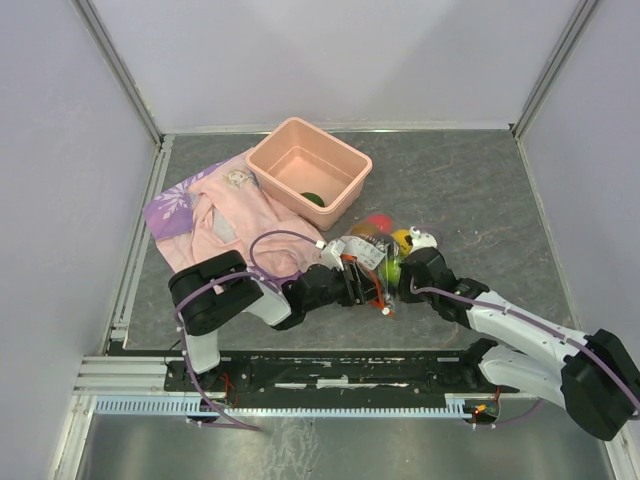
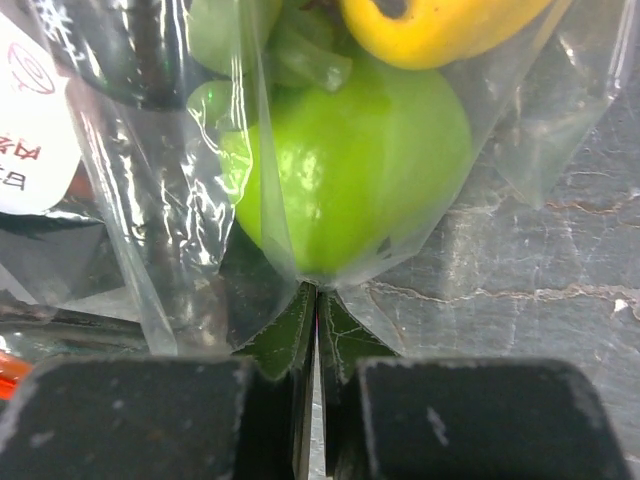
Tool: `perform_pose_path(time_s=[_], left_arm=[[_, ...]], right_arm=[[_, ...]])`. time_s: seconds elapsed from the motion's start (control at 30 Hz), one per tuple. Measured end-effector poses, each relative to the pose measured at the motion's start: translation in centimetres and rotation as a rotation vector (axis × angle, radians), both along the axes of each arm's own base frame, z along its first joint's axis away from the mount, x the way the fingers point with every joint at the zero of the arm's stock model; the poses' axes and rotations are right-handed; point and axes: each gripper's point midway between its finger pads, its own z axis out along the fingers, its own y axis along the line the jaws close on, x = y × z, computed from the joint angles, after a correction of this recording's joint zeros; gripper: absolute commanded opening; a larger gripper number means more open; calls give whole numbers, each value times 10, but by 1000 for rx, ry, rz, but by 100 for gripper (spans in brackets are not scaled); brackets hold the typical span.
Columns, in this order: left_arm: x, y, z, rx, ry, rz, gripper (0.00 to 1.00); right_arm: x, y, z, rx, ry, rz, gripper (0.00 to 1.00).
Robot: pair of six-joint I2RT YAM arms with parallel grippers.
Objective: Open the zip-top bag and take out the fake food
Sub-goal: Pick up the fake fruit from the zipper food storage bag.
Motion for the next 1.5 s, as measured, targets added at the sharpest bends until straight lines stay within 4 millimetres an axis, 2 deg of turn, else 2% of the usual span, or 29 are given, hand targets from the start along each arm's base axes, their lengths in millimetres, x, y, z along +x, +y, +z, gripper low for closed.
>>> perform_pose_path(time_s=[0.17,0.37,0.6,0.7,0.77,0.9,1.13,1.27,1.37,1.5], left_arm=[[2,-1,-1,4,6,-3,75],[3,-3,-3,13,13,-7,77],[3,-3,-7,28,22,-8,77],[3,-5,-8,24,21,-10,70],[3,-5,-7,21,20,-12,59],[3,-5,-7,21,21,-12,45],[2,0,2,45,26,-3,43],[2,8,13,81,11,9,35],[3,17,12,140,13,26,29],[4,30,4,243,48,64,27]], right_arm=[[-2,4,-8,-1,11,43,10],[-5,19,-8,57,18,102,10],[-3,24,-8,77,14,116,10],[-2,26,-10,79,14,119,10],[-2,26,-12,78,19,120,11],[-2,26,-13,74,23,119,11],[0,27,-6,92,-2,118,12],[0,28,-3,98,-12,118,12],[1,28,-4,95,-13,115,12],[1,26,-6,87,-9,110,12]])
